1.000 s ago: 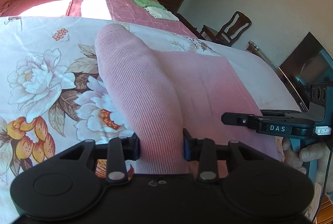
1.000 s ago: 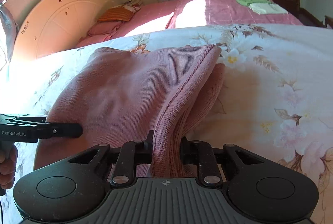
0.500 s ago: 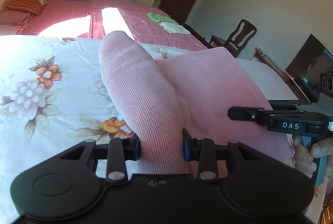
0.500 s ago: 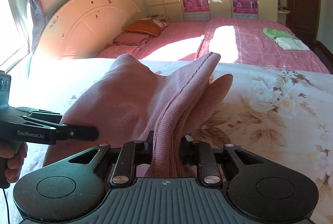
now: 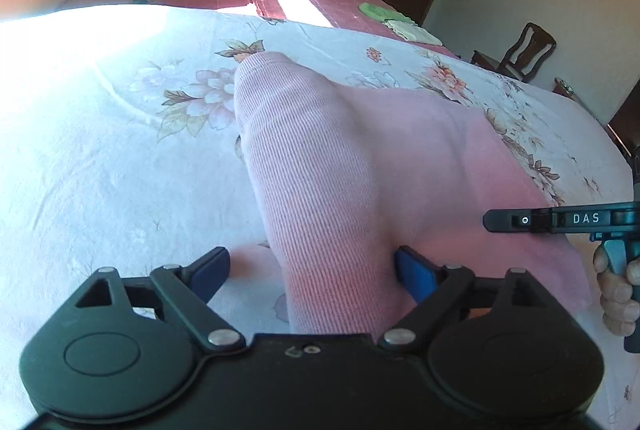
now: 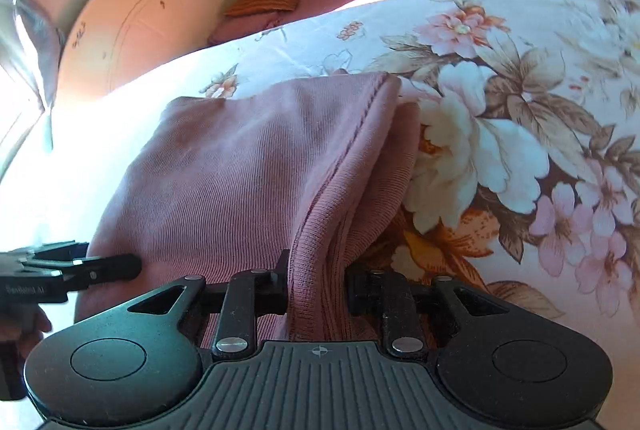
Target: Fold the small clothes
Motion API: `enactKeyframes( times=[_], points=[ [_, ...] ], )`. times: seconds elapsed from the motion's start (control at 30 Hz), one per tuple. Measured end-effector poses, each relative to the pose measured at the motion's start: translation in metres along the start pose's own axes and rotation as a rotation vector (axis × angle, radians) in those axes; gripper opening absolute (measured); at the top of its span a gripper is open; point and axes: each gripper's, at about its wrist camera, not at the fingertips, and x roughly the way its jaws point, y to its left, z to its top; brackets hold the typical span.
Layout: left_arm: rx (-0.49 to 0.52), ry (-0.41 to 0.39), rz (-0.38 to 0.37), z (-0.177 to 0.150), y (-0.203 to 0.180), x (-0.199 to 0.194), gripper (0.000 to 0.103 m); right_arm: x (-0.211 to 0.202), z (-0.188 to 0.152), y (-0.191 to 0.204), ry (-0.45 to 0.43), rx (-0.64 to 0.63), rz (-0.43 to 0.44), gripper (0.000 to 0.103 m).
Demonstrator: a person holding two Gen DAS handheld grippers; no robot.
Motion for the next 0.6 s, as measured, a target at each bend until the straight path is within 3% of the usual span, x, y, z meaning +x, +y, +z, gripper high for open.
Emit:
enactKeyframes(
  times=[0.07, 0.17, 0.2, 0.27, 0.33, 0.4, 0.47, 0.53, 0.6],
  points=[
    [-0.005, -0.011, 0.009, -0.002, 0.001, -0.007, 0.087, -0.008, 0.000, 0.001, -0.012, -0.015, -0.020, 0.027],
    [0.046, -0.110, 0.015, -0.004, 0.000, -0.045, 0.064, -0.035, 0.004, 0.007, -0.097, -0.049, -0.136, 0.036],
    [0.065, -0.144, -0.005, -0.001, -0.003, -0.055, 0.062, -0.045, 0.006, 0.011, -0.135, -0.085, -0.157, 0.036],
    [0.108, -0.163, -0.066, 0.007, -0.012, -0.059, 0.062, -0.059, 0.010, 0.027, -0.175, -0.187, -0.146, 0.036],
    [0.163, -0.138, -0.085, 0.014, -0.026, -0.048, 0.056, -0.052, 0.014, 0.040, -0.155, -0.271, -0.122, 0.035],
    [0.160, -0.075, -0.119, 0.016, -0.032, -0.027, 0.051, -0.029, 0.012, 0.047, -0.078, -0.334, -0.152, 0.015],
    [0.146, -0.005, -0.110, 0.011, -0.033, -0.004, 0.051, -0.002, 0.004, 0.040, -0.018, -0.377, -0.297, 0.000],
    [0.168, -0.019, -0.095, 0.005, -0.036, 0.001, 0.051, 0.002, 0.004, 0.023, -0.056, -0.351, -0.327, 0.000],
    [0.174, -0.027, -0.086, 0.002, -0.037, -0.005, 0.051, 0.001, 0.005, 0.011, -0.005, -0.300, -0.392, 0.000]
  ],
)
